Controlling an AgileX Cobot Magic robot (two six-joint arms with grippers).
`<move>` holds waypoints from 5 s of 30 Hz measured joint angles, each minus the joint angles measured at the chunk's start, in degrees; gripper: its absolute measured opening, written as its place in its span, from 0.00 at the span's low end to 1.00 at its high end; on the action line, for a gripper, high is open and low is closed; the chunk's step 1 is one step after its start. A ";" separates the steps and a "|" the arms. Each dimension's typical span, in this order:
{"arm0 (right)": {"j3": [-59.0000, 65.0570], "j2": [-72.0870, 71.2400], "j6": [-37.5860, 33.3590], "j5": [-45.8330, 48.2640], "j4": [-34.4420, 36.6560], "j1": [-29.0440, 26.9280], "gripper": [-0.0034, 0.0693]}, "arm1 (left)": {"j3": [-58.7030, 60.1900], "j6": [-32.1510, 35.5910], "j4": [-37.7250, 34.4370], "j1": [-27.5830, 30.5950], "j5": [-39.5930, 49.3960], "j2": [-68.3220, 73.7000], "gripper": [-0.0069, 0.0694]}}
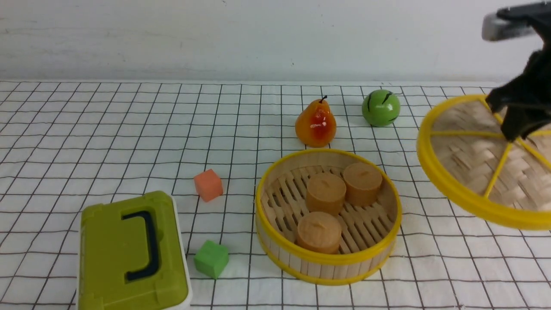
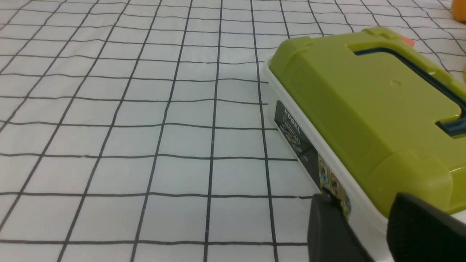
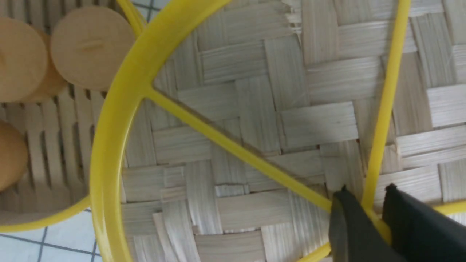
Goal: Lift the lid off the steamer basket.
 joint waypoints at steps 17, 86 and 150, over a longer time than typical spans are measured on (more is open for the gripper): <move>6.56 11.83 1.25 -12.87 0.14 -1.43 0.19 | 0.00 0.00 0.00 0.00 0.00 0.00 0.40; 7.70 -49.77 -8.71 4.30 13.23 -1.55 0.02 | 0.00 0.00 0.00 0.00 0.00 0.00 0.40; 93.32 -97.71 16.74 -45.97 -7.78 -1.60 0.03 | 0.00 0.00 0.00 0.00 0.00 0.00 0.40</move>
